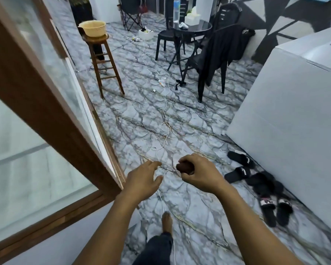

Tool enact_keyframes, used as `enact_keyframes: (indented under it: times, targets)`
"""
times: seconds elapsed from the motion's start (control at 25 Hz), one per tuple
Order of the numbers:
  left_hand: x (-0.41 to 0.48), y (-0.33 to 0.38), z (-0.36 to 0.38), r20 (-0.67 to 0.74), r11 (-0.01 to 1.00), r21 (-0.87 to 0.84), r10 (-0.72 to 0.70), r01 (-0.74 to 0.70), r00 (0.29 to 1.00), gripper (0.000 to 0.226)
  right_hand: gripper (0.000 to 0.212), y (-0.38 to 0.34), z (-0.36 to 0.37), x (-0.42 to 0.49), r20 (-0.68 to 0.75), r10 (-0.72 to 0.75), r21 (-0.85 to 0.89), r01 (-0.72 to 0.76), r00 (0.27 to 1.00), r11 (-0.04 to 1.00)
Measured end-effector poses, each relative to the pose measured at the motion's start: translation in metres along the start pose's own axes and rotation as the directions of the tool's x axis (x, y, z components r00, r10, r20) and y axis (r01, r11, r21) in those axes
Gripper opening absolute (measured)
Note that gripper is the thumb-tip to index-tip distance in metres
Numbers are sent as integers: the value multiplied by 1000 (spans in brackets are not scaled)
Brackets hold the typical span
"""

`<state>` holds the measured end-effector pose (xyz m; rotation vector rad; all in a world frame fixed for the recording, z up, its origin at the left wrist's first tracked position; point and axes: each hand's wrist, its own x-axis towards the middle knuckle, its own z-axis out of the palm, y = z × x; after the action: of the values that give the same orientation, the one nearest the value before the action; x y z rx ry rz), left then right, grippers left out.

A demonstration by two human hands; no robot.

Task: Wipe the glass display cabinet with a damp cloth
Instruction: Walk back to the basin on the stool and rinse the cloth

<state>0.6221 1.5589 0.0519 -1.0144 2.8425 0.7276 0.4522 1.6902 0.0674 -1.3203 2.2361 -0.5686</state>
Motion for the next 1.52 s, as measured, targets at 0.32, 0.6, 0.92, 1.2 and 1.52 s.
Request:
enact_keyframes:
  times: [0.32,0.6,0.92,1.2,1.52]
  targets:
    - [219,-17,-27,9,998,-40,-52,52,999,50,37,58,-79,212,116,-26,-124,41,993,991]
    - [403,-21,-97,36,992,-13,-125,126,991,51,34,75,-169,398,208,-62,-167,98,976,981]
    - [548,-85,-184,134,980,4,-200,201,971,55,22,96,-228,608,417,-122,-222,231,901,947]
    - [783,-193,-265,-73,910,92,-398,404,914,74,25,25,-216,956,417,-411,-187,519,811,834]
    - [947,-223,-360,-65,944,22,-329,331,942,77,23,-53,-268,1104,424,-441,-193,555,791,809]
